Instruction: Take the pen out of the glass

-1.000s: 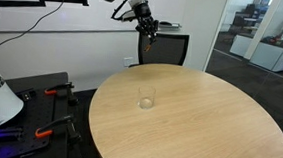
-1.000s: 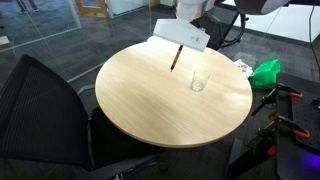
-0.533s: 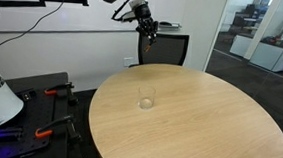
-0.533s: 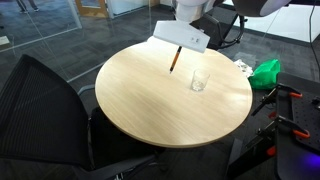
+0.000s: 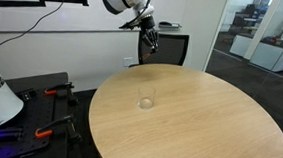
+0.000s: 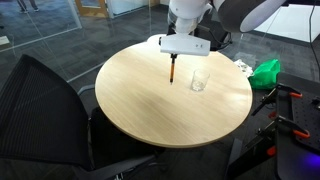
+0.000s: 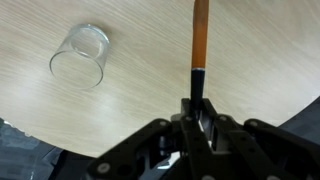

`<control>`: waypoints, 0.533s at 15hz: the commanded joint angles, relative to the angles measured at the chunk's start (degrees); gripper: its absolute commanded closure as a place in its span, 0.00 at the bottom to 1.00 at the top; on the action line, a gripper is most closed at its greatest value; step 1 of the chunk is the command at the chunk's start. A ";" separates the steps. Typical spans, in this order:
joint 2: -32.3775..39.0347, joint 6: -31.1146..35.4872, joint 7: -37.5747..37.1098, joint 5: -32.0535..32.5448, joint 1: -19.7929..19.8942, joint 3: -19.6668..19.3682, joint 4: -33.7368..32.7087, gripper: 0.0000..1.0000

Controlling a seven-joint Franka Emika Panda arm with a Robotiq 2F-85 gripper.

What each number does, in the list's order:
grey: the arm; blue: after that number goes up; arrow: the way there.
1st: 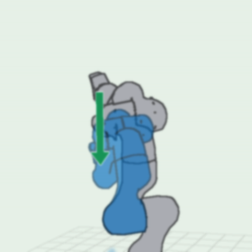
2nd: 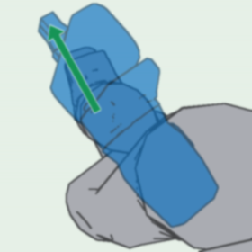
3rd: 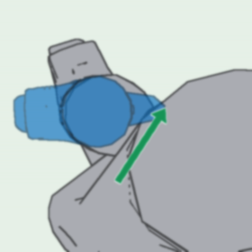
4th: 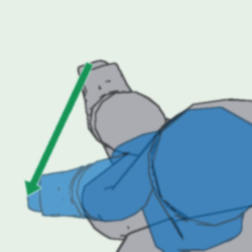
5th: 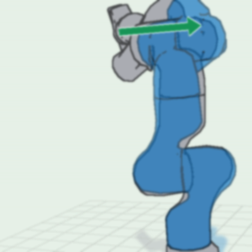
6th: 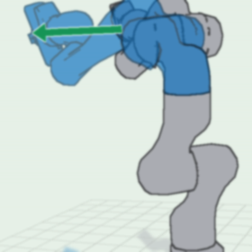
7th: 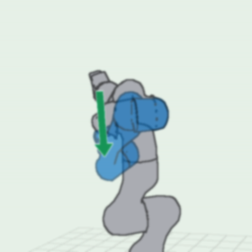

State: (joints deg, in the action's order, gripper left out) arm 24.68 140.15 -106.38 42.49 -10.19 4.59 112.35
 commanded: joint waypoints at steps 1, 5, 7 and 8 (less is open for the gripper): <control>2.80 2.39 12.42 -7.20 0.66 0.25 -1.94 0.97; 5.03 0.77 22.66 -14.36 -1.48 -0.95 -4.04 0.97; 6.23 0.42 26.58 -16.72 -2.63 -1.45 -5.23 0.97; 6.84 0.48 28.19 -17.61 -3.13 -1.68 -5.84 0.97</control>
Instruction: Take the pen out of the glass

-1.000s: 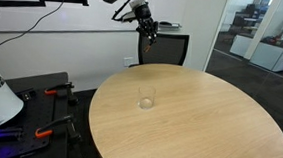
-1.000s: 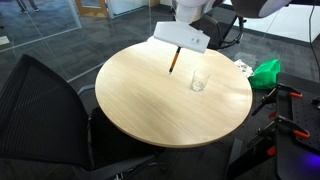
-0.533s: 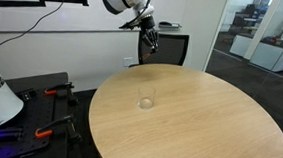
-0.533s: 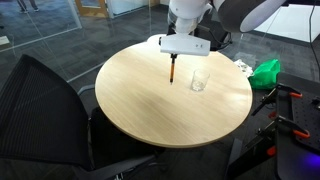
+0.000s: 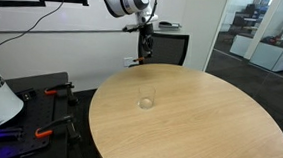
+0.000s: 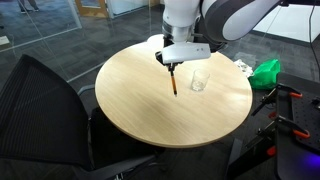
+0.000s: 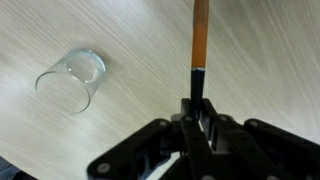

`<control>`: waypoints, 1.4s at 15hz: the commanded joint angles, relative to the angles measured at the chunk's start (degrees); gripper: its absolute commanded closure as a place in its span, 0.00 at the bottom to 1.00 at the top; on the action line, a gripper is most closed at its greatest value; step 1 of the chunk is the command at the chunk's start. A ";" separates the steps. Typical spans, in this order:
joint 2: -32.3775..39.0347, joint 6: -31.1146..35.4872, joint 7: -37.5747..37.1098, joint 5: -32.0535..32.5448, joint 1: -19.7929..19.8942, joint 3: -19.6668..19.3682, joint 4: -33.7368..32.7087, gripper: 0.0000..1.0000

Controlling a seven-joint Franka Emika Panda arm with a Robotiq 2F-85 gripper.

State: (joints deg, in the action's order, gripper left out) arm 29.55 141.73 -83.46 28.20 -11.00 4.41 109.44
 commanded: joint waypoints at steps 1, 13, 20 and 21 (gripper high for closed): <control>2.76 -1.10 6.38 -3.92 -2.92 -1.87 -3.71 0.97; 12.84 -2.07 18.92 -15.76 -4.00 -4.09 -12.15 0.97; 16.73 -4.39 21.25 -21.29 -3.46 -4.82 -15.58 0.97; 17.10 -4.94 21.43 -21.92 -3.47 -4.88 -16.01 0.97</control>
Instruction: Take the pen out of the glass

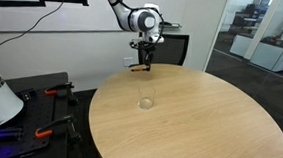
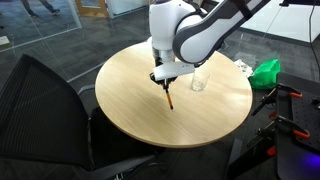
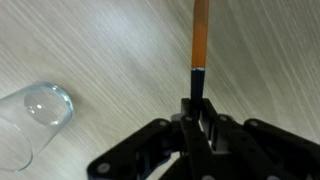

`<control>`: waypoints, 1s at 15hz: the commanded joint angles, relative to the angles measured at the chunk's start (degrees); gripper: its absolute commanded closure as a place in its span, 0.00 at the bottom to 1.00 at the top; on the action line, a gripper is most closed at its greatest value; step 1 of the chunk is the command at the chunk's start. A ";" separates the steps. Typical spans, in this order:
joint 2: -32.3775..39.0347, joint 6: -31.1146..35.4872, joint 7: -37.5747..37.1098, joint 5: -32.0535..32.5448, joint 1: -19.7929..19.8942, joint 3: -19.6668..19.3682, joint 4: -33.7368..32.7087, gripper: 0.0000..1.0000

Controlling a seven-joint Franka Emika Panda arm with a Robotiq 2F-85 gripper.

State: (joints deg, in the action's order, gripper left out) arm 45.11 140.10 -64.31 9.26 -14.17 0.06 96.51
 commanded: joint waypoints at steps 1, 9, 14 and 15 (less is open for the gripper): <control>1.94 -3.97 2.53 -3.42 -0.28 -0.49 -3.62 0.90; 0.51 -7.41 0.78 -3.68 -1.57 -1.47 -4.49 0.17; -10.83 -8.65 -5.08 -0.99 -5.82 -4.66 3.47 0.00; -13.22 -9.71 -6.41 -0.29 -6.61 -5.01 4.85 0.00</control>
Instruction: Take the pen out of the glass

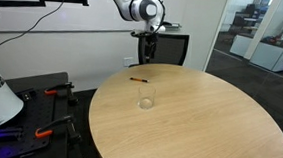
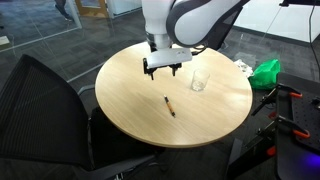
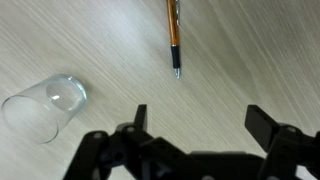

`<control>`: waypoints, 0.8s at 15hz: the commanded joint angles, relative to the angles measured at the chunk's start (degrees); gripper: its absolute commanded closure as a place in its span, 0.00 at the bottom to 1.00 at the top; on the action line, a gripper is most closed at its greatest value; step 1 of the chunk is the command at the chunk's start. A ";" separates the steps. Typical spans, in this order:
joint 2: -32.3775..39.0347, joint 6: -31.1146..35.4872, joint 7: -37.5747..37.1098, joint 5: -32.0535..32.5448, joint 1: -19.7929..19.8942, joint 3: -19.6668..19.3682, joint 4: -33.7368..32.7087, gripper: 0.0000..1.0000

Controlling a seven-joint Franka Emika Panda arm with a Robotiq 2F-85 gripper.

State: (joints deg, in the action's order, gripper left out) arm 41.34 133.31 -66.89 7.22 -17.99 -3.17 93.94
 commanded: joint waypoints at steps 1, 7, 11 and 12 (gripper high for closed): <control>-12.23 -3.82 -4.48 2.69 -3.34 -1.61 9.35 0.00; -24.46 -10.32 -11.59 11.32 -4.95 1.50 16.62 0.00; -24.39 -10.40 -12.59 13.26 -2.85 4.78 15.69 0.00; -25.64 -10.42 -13.10 13.75 -2.78 5.31 16.76 0.00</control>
State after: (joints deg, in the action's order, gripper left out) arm 15.60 123.19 -79.60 20.34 -22.83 -0.09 110.93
